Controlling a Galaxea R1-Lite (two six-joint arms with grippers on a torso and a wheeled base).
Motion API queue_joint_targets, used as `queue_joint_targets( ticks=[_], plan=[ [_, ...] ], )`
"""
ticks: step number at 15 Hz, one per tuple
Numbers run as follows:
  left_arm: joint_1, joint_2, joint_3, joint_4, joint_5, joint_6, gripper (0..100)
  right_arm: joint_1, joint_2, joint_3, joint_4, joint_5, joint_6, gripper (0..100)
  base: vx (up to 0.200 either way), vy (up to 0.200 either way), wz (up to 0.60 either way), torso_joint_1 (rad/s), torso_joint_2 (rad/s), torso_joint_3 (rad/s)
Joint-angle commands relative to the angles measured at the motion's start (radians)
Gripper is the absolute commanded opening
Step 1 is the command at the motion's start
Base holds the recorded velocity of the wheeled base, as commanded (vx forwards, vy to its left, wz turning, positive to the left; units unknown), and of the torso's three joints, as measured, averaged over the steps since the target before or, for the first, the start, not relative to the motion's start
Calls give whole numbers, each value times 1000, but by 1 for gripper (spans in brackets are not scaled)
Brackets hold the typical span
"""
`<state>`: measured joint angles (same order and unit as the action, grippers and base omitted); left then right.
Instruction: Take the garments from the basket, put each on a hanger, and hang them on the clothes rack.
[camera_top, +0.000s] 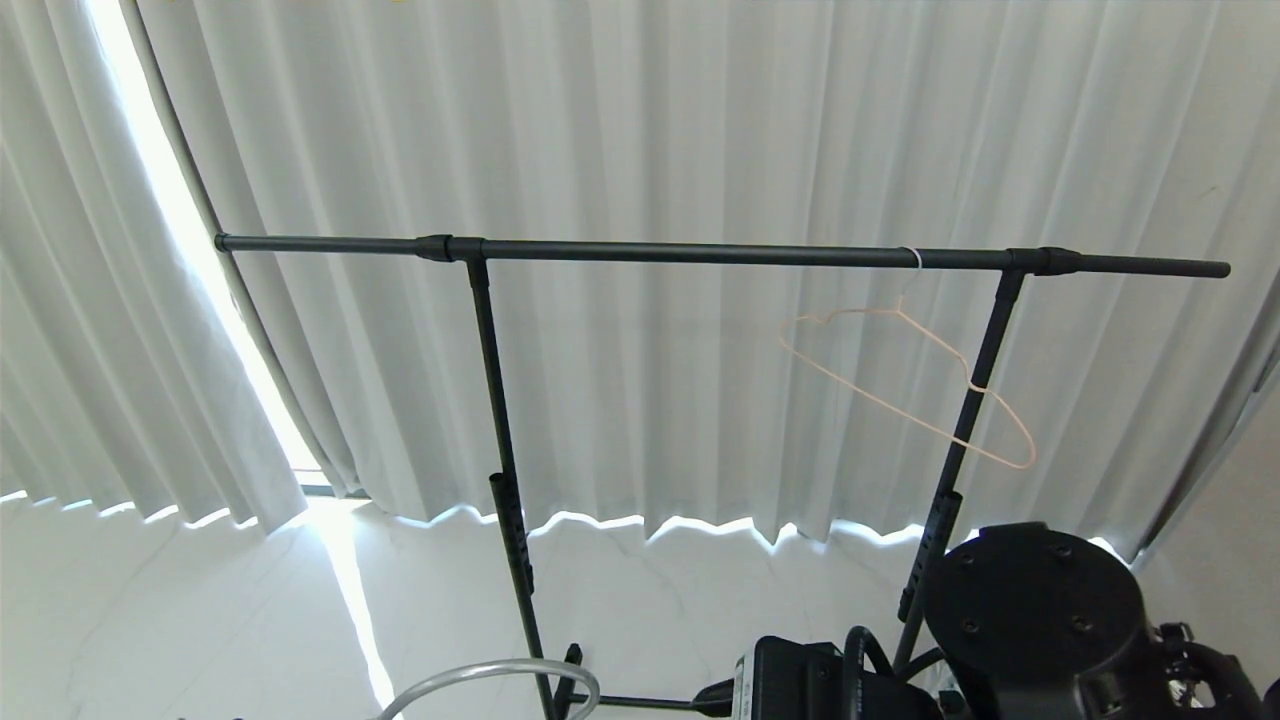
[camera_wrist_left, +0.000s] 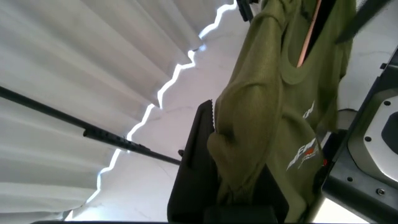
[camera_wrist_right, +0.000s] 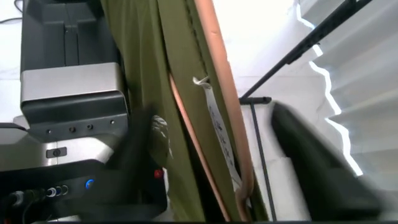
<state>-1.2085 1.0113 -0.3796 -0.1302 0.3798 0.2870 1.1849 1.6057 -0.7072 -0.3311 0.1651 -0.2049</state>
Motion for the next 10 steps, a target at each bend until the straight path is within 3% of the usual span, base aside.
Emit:
queue_joint_targets(
  ticks=[1, 8, 9, 10],
  plan=[
    [0, 0, -1, 0, 1, 0, 0, -1, 2, 0, -2, 1, -1, 0, 0, 0, 0, 0, 0, 0],
    [0, 1, 4, 0, 4, 35, 0, -10, -1, 0, -2, -3, -8, 0, 0, 0, 0, 0, 0, 0],
    [0, 3, 4, 0, 4, 35, 100, -10, -6, -1, -2, -4, -8, 0, 0, 0, 0, 0, 0, 0],
    [1, 1, 4, 0, 4, 34, 100, -10, -20, 0, -2, -24, -11, 0, 0, 0, 0, 0, 0, 0]
  ],
)
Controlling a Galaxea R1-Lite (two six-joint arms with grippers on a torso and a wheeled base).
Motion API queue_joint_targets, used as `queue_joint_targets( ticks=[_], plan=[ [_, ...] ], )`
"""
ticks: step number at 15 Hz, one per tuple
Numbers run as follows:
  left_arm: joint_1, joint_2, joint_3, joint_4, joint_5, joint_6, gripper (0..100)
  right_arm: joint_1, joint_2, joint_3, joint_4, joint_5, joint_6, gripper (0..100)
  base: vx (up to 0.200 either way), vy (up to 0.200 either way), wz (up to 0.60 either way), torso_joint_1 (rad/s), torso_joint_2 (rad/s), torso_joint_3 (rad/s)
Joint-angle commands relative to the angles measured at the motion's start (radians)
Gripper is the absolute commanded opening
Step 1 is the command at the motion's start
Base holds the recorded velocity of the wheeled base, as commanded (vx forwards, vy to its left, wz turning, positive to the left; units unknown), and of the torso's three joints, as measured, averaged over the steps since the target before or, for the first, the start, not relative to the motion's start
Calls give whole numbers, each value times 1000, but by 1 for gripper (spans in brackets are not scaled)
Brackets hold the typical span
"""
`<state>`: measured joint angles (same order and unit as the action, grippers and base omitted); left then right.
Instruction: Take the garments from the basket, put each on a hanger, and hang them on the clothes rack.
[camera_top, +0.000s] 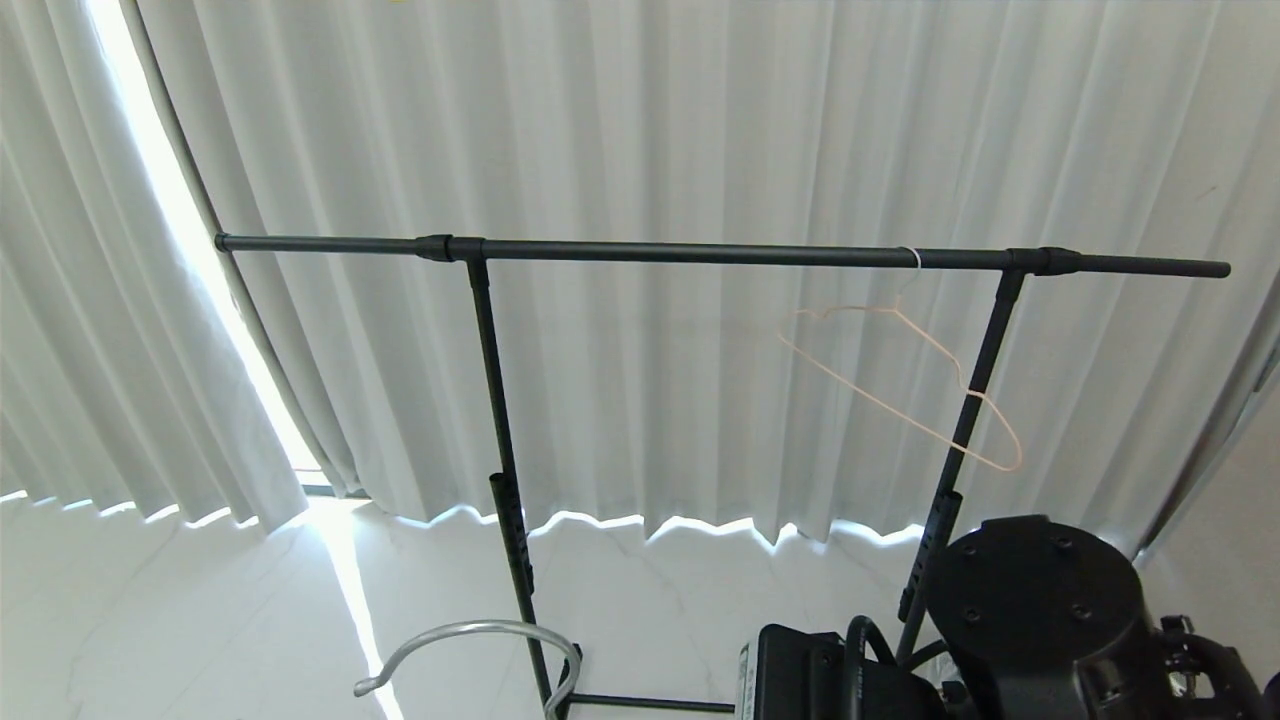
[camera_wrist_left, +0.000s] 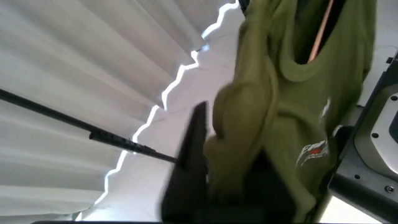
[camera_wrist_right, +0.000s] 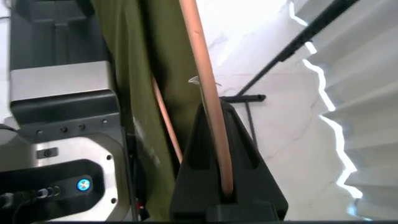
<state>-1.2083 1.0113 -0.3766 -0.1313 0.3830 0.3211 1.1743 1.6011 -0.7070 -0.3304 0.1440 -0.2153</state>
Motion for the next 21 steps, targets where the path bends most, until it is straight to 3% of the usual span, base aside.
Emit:
queue_joint_targets(
  ticks=[1, 6, 13, 15, 21],
  plan=[
    [6, -3, 2, 1, 2, 0, 100, 1, -23, 3, -2, -26, -1, 0, 0, 0, 0, 0, 0, 0],
    [52, -59, 36, 1, 5, 0, 100, -28, -92, 73, -2, -77, 11, 0, 0, 0, 0, 0, 0, 0],
    [222, -111, 94, 1, 5, -8, 100, -189, -213, 158, -1, -110, 11, 0, 0, 0, 0, 0, 0, 0],
    [299, -102, 133, 1, 2, -7, 100, -196, -262, 176, 1, -110, 7, 0, 0, 0, 0, 0, 0, 0],
    [300, -23, 182, 1, -6, -10, 100, -145, -309, 199, 2, -109, -12, 0, 0, 0, 0, 0, 0, 0]
  ],
)
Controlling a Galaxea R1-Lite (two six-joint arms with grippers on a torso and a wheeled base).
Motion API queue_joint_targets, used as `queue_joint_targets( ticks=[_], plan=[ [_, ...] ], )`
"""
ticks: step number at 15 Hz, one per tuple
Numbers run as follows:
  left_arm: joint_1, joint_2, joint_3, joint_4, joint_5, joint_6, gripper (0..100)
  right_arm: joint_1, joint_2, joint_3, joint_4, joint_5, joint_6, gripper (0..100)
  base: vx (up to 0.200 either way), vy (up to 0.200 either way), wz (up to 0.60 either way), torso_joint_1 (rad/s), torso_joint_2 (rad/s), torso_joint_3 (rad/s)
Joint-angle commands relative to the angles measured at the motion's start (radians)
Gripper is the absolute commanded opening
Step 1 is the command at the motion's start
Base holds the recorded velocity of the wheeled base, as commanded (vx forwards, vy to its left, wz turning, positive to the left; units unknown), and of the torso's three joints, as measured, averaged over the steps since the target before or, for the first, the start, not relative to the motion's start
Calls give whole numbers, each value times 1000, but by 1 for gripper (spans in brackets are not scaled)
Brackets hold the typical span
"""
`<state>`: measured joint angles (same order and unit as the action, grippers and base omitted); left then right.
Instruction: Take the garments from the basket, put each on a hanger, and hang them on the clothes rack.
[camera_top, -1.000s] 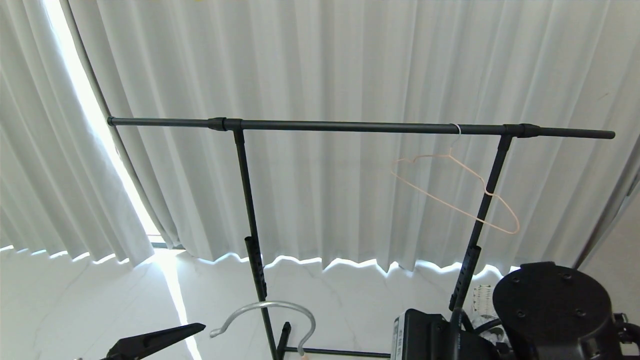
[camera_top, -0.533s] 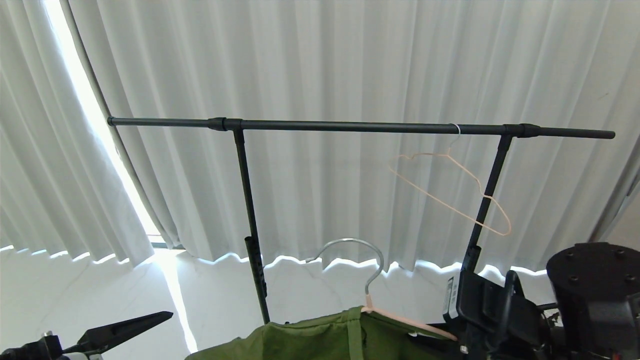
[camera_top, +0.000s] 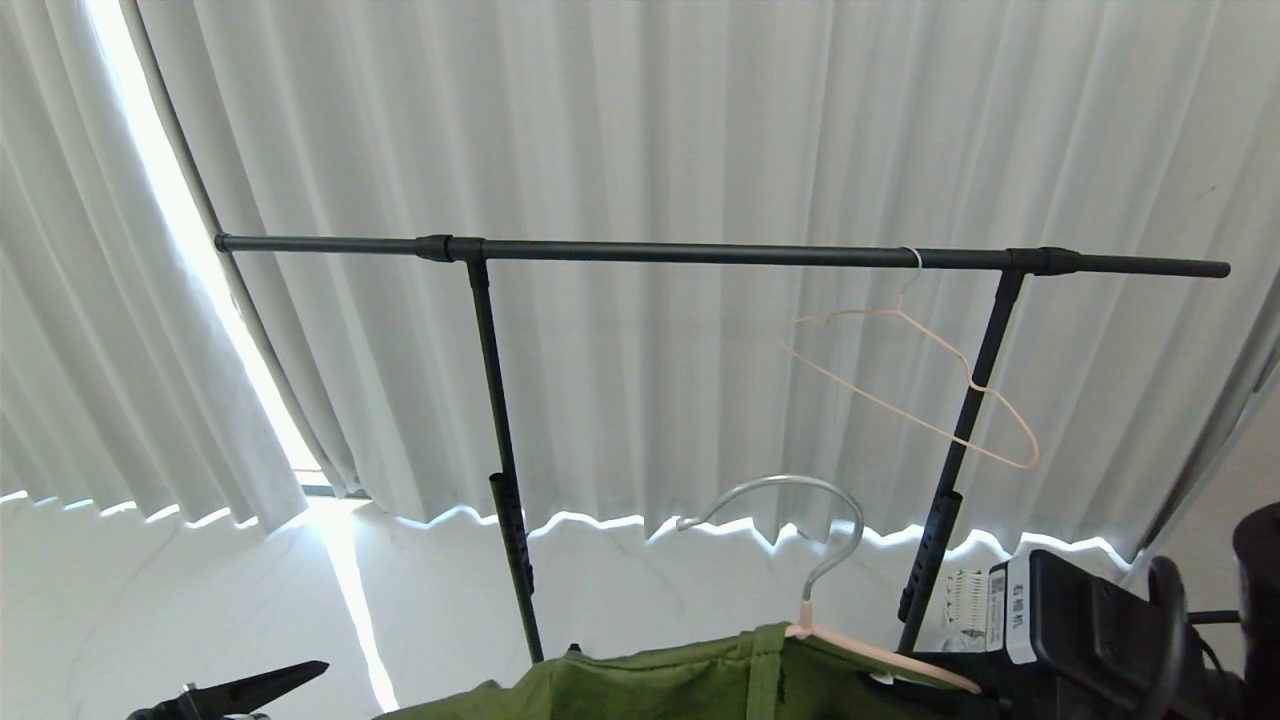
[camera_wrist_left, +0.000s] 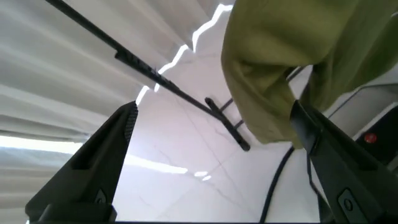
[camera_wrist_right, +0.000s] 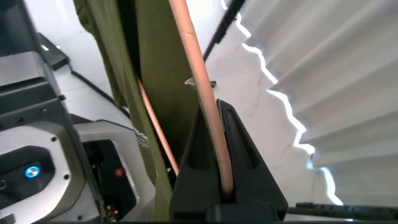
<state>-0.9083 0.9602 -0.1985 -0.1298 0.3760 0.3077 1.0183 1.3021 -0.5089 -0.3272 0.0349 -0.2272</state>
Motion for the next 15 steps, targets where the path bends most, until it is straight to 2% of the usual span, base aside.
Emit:
queue_joint_targets(
  ticks=[1, 3, 4, 5, 9, 11, 12, 13, 15],
  plan=[
    [11, 43, 1, -1, -2, -28, 100, 22, -11, 3, -1, 0, 0, 0, 0, 0, 0, 0, 0, 0],
    [14, 55, -16, -1, -2, -107, 100, 28, -9, 0, -1, 0, 0, 0, 0, 0, 0, 0, 0, 0],
    [14, 54, -24, -1, -2, -121, 100, 28, -9, -2, -1, 0, 0, 0, 0, 0, 0, 0, 0, 0],
    [14, 52, -30, -1, -2, -122, 0, 28, -6, -2, -1, 0, 0, 0, 0, 0, 0, 0, 0, 0],
    [48, 43, -13, -1, 4, -122, 0, 22, -12, 3, 0, -18, 0, 0, 0, 0, 0, 0, 0, 0],
    [114, 2, 4, 1, 8, -113, 0, 9, -11, 0, 4, -66, 0, 0, 0, 0, 0, 0, 0, 0],
    [143, -8, 8, 1, 8, -113, 0, 3, -12, -3, 8, -66, 0, 0, 0, 0, 0, 0, 0, 0],
    [216, -14, 14, 1, 8, -113, 0, -15, -12, -5, 11, -66, 0, 0, 0, 0, 0, 0, 0, 0],
    [309, -12, 18, 2, 14, -111, 0, -40, -21, -6, 14, -66, 0, 0, 0, 0, 0, 0, 0, 0]
  ],
)
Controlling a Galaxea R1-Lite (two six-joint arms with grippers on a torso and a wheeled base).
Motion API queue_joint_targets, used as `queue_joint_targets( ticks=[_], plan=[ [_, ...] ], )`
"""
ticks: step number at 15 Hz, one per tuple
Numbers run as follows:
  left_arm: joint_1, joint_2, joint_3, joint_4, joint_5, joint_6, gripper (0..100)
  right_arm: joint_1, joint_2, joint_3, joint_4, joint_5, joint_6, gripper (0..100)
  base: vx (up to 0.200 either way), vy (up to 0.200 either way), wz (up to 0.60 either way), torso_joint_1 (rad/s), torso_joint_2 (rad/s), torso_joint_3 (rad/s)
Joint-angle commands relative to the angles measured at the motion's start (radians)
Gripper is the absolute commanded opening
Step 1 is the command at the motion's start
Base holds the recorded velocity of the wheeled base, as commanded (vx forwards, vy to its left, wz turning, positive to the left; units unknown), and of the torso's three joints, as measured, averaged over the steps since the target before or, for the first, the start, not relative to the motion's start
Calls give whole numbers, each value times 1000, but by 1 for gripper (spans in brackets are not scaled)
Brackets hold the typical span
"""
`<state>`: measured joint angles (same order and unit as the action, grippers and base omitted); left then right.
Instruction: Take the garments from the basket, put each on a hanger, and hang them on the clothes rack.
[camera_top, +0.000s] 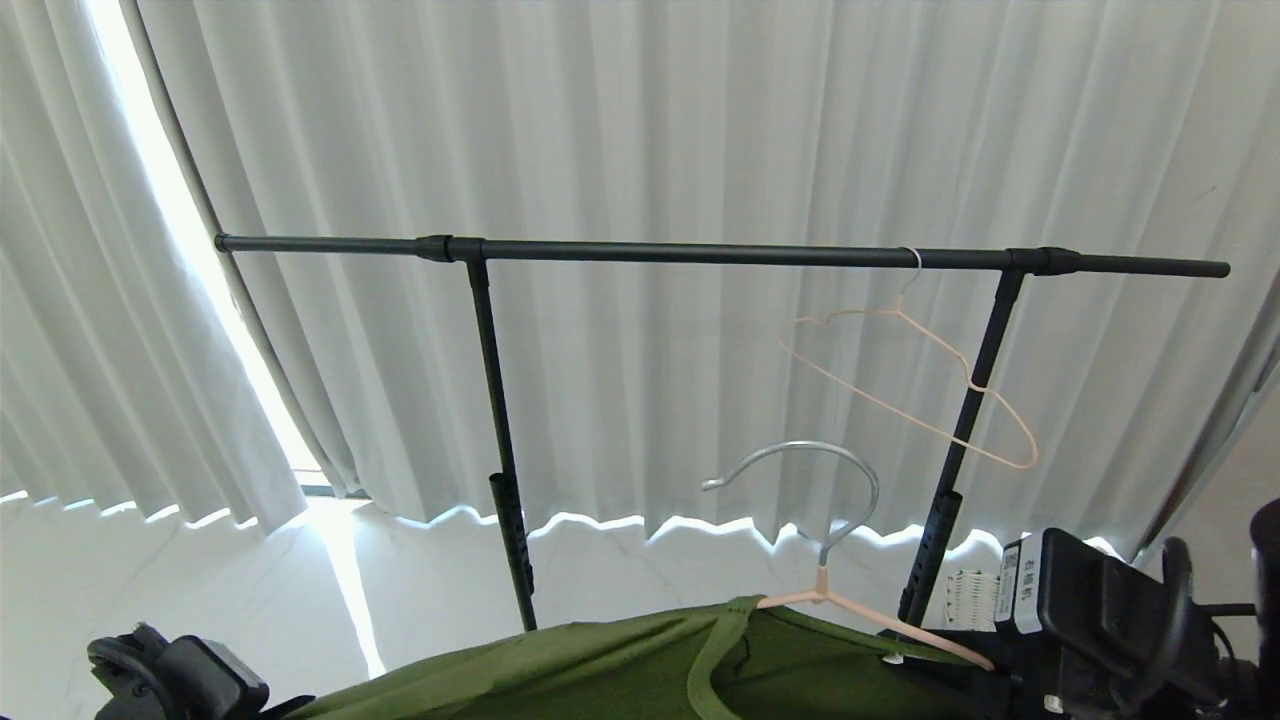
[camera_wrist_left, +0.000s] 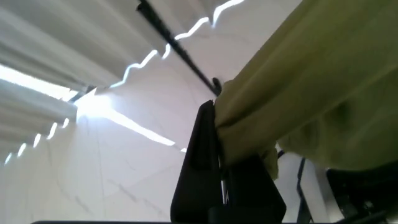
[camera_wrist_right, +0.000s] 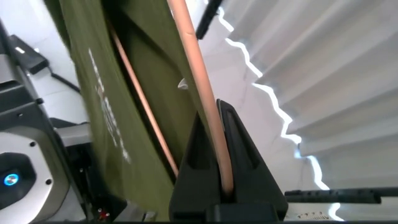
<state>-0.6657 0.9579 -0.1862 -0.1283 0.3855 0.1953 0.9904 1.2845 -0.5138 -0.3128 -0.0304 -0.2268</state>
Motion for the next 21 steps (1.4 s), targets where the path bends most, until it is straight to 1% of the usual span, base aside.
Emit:
queue_joint_targets(
  ticks=[1, 2, 4, 5, 6, 9, 10, 15, 16, 17, 18, 19, 21],
  plan=[
    [101, -8, 8, 1, 4, 9, 0, -32, -7, -3, 1, 0, 0, 0, 0, 0, 0, 0, 0, 0],
    [107, -8, 10, 1, 6, 18, 0, -41, -8, -3, 1, 0, 0, 0, 0, 0, 0, 0, 0, 0],
    [114, -8, 19, 1, 4, 62, 0, -56, -16, -3, 1, 0, 0, 0, 0, 0, 0, 0, 0, 0],
    [114, -10, 19, 1, 4, 105, 0, -62, -16, -11, 1, 0, 0, 0, 0, 0, 0, 0, 0, 0],
    [114, -10, 14, -1, 3, 121, 0, -64, -13, -15, 1, 0, 0, 0, 0, 0, 0, 0, 0, 0],
    [110, -13, -4, -1, 1, 122, 0, -67, -5, -25, 1, 0, 1, 0, 0, 0, 0, 0, 0, 0],
    [109, -14, -9, -1, 1, 121, 100, -67, -5, -25, 1, -2, 1, 0, 0, 0, 0, 0, 0, 0],
    [81, -53, -21, -2, -4, 119, 100, -108, -4, -26, 1, -9, 1, 0, 0, 0, 0, 0, 0, 0],
    [54, -116, -26, -2, -4, 122, 100, -154, 16, -28, 1, -72, 3, 0, 0, 0, 0, 0, 0, 0],
    [52, -126, -39, -2, -4, 122, 100, -176, 38, -40, 1, -120, 6, 0, 0, 0, 0, 0, 0, 0],
    [52, -128, -47, -2, -4, 121, 100, -187, 49, -46, 1, -131, 9, 0, 0, 0, 0, 0, 0, 0],
    [54, -126, -79, -2, -4, 121, 100, -239, 87, -75, 3, -144, 12, 0, 0, 0, 0, 0, 0, 0],
    [54, -126, -110, -2, -4, 121, 100, -300, 118, -117, 12, -146, 20, 0, 0, 0, 0, 0, 0, 0]
  ],
)
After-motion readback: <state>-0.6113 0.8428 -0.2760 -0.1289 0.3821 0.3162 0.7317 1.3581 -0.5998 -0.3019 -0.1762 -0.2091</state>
